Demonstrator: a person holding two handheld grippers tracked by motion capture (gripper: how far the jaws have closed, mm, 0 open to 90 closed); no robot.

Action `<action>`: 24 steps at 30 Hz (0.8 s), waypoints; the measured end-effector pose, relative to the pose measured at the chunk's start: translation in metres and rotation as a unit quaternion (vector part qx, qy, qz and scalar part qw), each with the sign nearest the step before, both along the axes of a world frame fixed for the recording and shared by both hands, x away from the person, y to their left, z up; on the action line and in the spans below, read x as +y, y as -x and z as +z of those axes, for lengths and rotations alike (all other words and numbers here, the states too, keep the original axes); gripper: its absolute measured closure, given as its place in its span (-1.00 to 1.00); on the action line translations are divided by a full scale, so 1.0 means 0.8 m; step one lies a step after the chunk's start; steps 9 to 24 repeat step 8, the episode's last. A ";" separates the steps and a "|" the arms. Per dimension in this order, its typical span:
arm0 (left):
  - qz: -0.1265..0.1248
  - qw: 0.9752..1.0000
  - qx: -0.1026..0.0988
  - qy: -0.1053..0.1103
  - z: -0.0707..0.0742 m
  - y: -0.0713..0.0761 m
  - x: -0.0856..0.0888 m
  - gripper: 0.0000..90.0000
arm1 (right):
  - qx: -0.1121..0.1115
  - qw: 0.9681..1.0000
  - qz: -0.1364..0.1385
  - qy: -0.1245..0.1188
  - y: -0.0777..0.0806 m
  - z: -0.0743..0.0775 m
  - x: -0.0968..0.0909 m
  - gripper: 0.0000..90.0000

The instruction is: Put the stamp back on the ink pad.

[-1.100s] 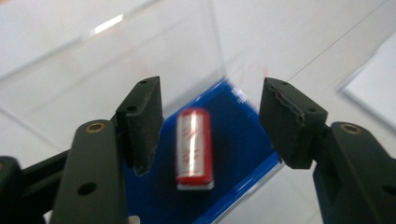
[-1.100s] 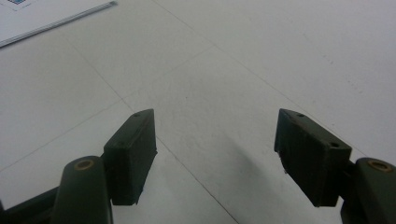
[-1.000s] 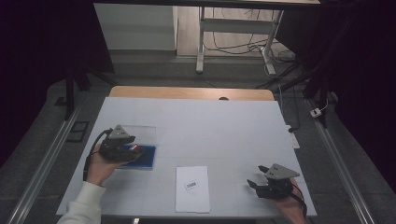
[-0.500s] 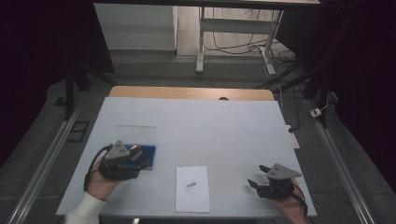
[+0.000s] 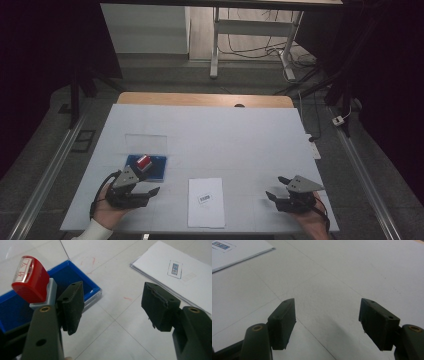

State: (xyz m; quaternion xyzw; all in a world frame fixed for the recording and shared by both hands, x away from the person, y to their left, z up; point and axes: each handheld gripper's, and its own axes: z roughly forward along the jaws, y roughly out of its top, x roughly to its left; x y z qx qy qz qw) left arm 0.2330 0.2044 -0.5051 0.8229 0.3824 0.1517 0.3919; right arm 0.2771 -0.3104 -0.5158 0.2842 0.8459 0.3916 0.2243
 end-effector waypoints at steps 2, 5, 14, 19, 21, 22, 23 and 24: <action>-0.002 1.000 -0.001 -0.005 -0.001 0.000 -0.002 -0.23 | -0.001 1.000 0.001 0.001 0.000 0.000 0.000 -0.35; -0.002 1.000 -0.001 -0.007 -0.002 -0.001 -0.003 -0.23 | 0.000 1.000 0.002 0.001 0.000 0.000 0.000 -0.35; -0.001 1.000 0.000 -0.007 -0.002 -0.001 -0.002 -0.22 | -0.002 1.000 0.001 0.000 0.000 0.000 0.000 -0.35; -0.001 1.000 0.000 -0.007 -0.002 -0.001 -0.002 -0.22 | -0.002 1.000 0.001 0.000 0.000 0.000 0.000 -0.35; -0.001 1.000 0.000 -0.007 -0.002 -0.001 -0.002 -0.22 | -0.002 1.000 0.001 0.000 0.000 0.000 0.000 -0.35; -0.001 1.000 0.000 -0.007 -0.002 -0.001 -0.002 -0.22 | -0.002 1.000 0.001 0.000 0.000 0.000 0.000 -0.35; -0.001 1.000 0.000 -0.007 -0.002 -0.001 -0.002 -0.22 | -0.002 1.000 0.001 0.000 0.000 0.000 0.000 -0.35; -0.001 1.000 0.000 -0.007 -0.002 -0.001 -0.002 -0.22 | -0.002 1.000 0.001 0.000 0.000 0.000 0.000 -0.35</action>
